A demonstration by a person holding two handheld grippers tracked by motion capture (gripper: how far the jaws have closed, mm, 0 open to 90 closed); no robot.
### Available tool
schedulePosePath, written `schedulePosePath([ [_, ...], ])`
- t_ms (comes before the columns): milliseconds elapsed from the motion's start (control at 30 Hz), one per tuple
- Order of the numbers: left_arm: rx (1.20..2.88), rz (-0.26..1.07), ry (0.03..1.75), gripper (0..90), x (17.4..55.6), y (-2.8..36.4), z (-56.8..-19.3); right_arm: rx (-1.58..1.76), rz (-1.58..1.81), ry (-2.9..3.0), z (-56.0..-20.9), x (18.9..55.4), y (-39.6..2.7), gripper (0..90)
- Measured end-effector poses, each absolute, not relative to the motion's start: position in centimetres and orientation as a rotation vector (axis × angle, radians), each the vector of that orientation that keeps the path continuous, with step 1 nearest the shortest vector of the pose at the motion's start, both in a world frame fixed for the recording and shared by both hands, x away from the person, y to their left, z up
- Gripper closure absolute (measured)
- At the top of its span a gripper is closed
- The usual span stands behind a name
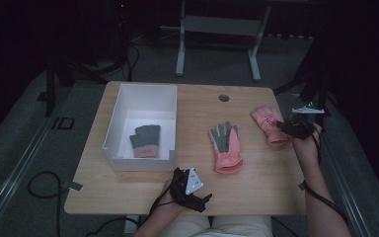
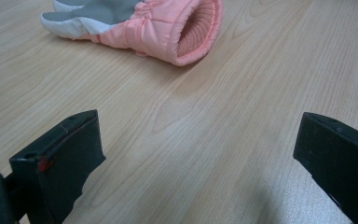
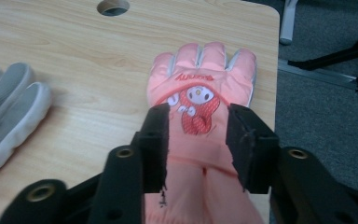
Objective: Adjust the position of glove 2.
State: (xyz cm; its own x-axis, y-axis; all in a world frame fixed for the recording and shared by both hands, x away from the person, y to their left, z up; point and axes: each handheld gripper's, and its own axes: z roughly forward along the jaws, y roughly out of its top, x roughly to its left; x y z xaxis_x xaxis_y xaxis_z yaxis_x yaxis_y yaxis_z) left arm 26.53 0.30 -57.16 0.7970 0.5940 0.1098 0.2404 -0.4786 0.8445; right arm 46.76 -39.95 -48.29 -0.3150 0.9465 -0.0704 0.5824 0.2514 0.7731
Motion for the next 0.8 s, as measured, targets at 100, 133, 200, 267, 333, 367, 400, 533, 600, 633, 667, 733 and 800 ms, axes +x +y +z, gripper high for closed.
schedulePosePath([
  [100, 2.075, 0.488, 0.621, 0.9, 26.5, 0.3, -57.2, 1.406, 0.877, 2.0, -48.9, 47.9, -40.0, 57.7],
  [133, 2.075, 0.487, 0.62, 0.9, 26.5, 0.4, -57.2, 1.411, 0.875, 2.006, -49.1, 48.2, -40.0, 57.5],
  [200, 2.071, 0.486, 0.621, 0.9, 26.5, 0.3, -57.2, 1.415, 0.858, 2.015, -49.7, 49.0, -40.0, 57.3],
  [267, 2.074, 0.487, 0.621, 0.9, 26.5, 0.4, -57.2, 1.424, 0.853, 2.017, -50.2, 49.7, -39.9, 57.3],
  [333, 2.073, 0.486, 0.624, 0.9, 26.5, 0.4, -57.2, 1.417, 0.841, 2.031, -50.5, 50.4, -39.8, 57.2],
  [367, 2.071, 0.485, 0.625, 0.9, 26.5, 0.4, -57.2, 1.413, 0.824, 2.038, -50.6, 50.8, -39.7, 57.6],
  [400, 2.069, 0.486, 0.626, 0.9, 26.5, 0.4, -57.2, 1.407, 0.808, 2.051, -50.8, 51.1, -39.5, 58.0],
  [533, 2.073, 0.486, 0.624, 0.9, 26.4, 0.4, -57.2, 1.38, 0.715, 2.108, -51.9, 51.8, -39.0, 62.9],
  [600, 2.07, 0.489, 0.621, 0.9, 26.4, 0.4, -57.2, 1.37, 0.696, 2.117, -52.3, 51.9, -38.9, 66.7],
  [633, 2.071, 0.489, 0.621, 0.9, 26.4, 0.3, -57.3, 1.365, 0.673, 2.104, -52.8, 52.1, -38.6, 74.8],
  [667, 2.073, 0.49, 0.621, 0.9, 26.4, 0.3, -57.3, 1.387, 0.678, 2.09, -52.8, 52.1, -38.6, 79.5],
  [733, 2.07, 0.489, 0.62, 0.9, 26.4, 0.4, -57.2, 1.433, 0.699, 2.073, -52.7, 52.2, -38.9, 85.7],
  [800, 2.071, 0.493, 0.617, 0.9, 26.4, 0.4, -57.2, 1.452, 0.713, 2.063, -52.6, 52.2, -39.0, 87.0],
])
